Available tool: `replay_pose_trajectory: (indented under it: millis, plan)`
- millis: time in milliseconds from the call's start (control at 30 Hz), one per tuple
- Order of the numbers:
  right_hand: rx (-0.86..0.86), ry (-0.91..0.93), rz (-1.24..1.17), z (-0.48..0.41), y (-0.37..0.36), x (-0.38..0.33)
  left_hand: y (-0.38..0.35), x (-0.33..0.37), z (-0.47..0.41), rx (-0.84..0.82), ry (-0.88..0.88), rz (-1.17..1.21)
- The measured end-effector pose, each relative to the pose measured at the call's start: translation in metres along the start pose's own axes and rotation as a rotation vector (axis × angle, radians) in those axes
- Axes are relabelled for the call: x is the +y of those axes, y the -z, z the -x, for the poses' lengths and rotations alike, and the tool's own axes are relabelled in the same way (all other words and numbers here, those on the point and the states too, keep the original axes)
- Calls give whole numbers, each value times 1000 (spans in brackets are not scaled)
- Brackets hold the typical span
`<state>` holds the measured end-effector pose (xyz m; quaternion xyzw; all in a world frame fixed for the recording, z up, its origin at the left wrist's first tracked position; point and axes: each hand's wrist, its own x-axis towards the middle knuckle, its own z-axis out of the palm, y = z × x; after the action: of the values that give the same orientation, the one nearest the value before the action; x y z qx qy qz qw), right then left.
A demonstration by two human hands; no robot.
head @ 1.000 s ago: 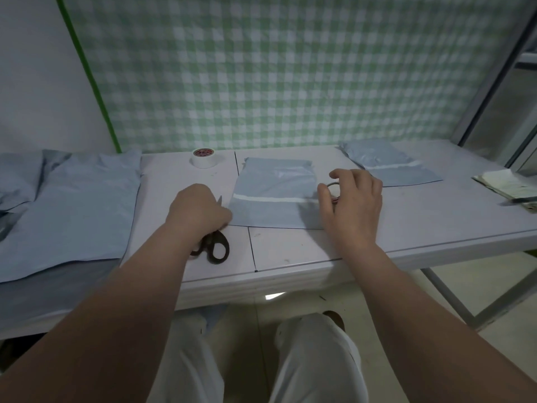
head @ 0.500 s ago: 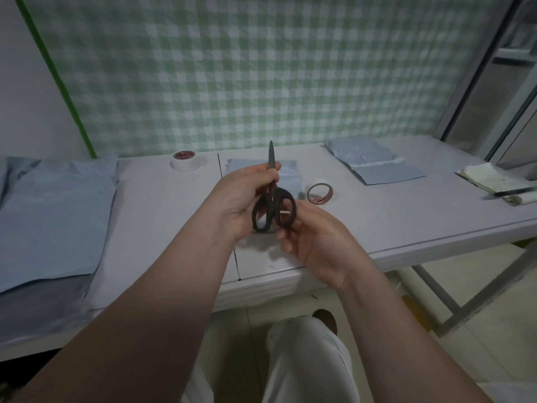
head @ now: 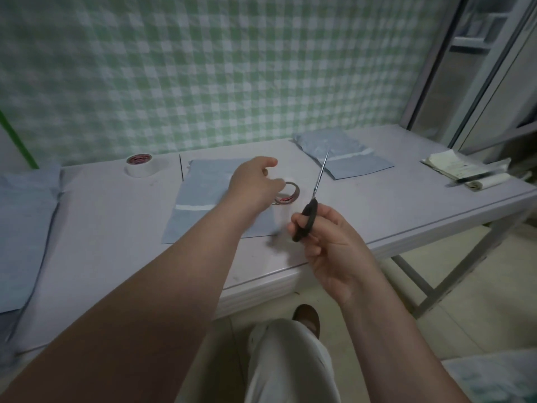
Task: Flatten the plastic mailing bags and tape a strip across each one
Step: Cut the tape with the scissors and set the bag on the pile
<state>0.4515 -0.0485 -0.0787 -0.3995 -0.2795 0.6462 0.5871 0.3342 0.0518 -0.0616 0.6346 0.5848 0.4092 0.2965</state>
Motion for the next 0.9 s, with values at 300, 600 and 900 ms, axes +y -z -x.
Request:
replay_pose_trajectory:
  millis: [300,600,900]
  plan:
    - [70,-280,-309,2,-13,5,4,-21,-14,-14,49,-73]
    - [-18,-391,-390,3,-32,12,15,-46,-9,88,308,467]
    - [-9,-445,-319,-1,-41,11,12,-52,-8,138,285,482]
